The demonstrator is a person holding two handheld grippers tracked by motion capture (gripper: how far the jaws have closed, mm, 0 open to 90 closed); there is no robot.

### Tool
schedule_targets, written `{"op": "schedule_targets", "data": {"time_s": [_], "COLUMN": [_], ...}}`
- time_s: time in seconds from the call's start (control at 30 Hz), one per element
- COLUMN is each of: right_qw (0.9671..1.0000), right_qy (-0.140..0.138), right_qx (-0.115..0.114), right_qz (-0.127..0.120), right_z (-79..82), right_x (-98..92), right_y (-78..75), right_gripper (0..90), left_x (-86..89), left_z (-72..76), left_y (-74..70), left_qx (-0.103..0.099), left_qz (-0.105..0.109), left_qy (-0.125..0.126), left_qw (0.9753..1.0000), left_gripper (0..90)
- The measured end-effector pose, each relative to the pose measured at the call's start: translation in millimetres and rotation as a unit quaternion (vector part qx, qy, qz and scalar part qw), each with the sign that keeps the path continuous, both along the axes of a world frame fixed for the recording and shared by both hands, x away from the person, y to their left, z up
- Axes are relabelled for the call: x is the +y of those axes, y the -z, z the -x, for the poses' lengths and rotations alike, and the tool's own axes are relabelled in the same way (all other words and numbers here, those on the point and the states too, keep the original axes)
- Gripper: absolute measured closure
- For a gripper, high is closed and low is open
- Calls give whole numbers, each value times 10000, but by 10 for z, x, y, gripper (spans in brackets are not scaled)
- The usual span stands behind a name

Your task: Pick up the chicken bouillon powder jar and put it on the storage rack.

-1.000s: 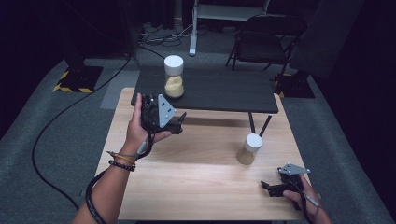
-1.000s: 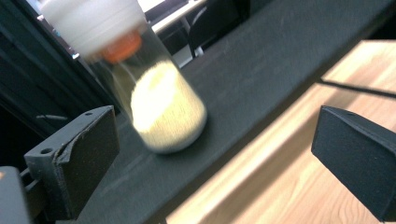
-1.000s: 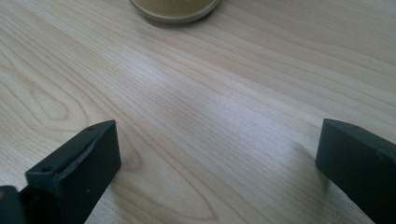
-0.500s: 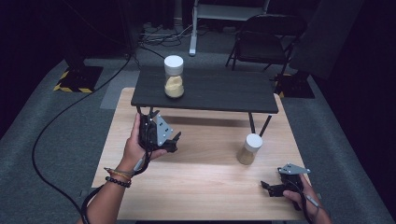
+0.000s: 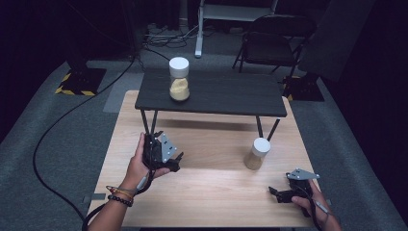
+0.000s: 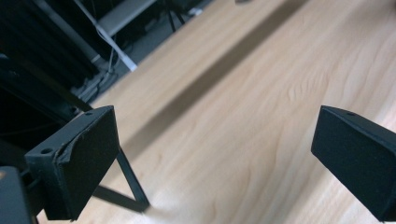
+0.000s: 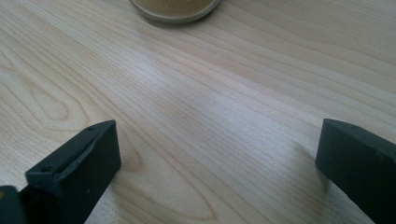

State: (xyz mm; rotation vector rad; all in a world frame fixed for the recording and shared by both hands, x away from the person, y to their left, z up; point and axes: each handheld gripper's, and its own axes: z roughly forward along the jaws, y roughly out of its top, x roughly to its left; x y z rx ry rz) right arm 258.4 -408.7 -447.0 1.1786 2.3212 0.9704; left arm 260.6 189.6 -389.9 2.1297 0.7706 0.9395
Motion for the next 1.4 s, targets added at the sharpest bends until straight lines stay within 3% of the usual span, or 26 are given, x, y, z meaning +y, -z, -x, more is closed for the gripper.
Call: {"op": "schedule_targets", "data": {"time_s": [0.53,0.8,1.03,1.27,1.4], "right_qw": [10000,10000,10000,10000,10000], "right_qy": [0,2,-1,0,-1], "right_qx": [-2,-1,-3,-1,0], "right_qz": [6,6,6,5,5], "right_z": [0,0,0,0,0], "right_x": [1,1,0,0,0], "right_y": [0,0,0,0,0], "right_gripper": [0,0,0,0,0], "left_x": [166,330,491,607,703], "left_z": [97,36,-39,-123,-159], "left_y": [285,397,477,532,545], "left_qx": [457,878,1247,1612,1787], "left_qz": [-58,18,344,547,779], "left_qy": [-285,-502,-718,-877,-932], "left_qw": [9985,9949,9890,9815,9764], "left_gripper": [15,15,20,20,17]}}
